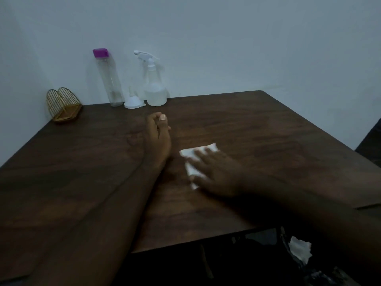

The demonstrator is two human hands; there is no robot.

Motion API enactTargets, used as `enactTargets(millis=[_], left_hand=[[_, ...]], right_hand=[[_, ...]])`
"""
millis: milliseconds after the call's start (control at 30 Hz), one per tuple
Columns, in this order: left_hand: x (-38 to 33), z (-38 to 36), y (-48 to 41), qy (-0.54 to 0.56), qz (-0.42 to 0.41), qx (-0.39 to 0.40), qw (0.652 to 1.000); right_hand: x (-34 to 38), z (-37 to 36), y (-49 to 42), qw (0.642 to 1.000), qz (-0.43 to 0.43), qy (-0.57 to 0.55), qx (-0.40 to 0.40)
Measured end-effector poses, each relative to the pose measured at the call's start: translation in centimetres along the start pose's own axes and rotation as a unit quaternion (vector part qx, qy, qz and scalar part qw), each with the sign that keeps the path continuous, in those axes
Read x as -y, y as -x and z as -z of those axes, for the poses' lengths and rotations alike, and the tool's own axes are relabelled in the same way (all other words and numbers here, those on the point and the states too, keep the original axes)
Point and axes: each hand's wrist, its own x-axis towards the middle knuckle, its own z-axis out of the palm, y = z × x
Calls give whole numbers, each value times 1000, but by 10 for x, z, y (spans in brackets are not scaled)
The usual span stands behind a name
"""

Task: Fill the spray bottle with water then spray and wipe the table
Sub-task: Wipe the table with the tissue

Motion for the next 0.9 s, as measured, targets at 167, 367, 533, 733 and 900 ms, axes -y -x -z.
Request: enactTargets(millis=[167,367,533,733,900], left_hand=[[1,1,11,-8,-2,41,999],[-9,0,15,-3,-4,54,999],[-10,15,8,22,25,-12,999],[-1,57,-4,43,112,-166,979],[3,73,-13,57,149,-263,952]], right_hand=[[-117,-4,53,976,-216,25,-1],[-62,-16,96,943,-332,-1,-4],[42,-18,71,993,-81,38,-75],[83,-3,-8,999,10,-43,-22],[90,12,-83,998,53,-23,13]])
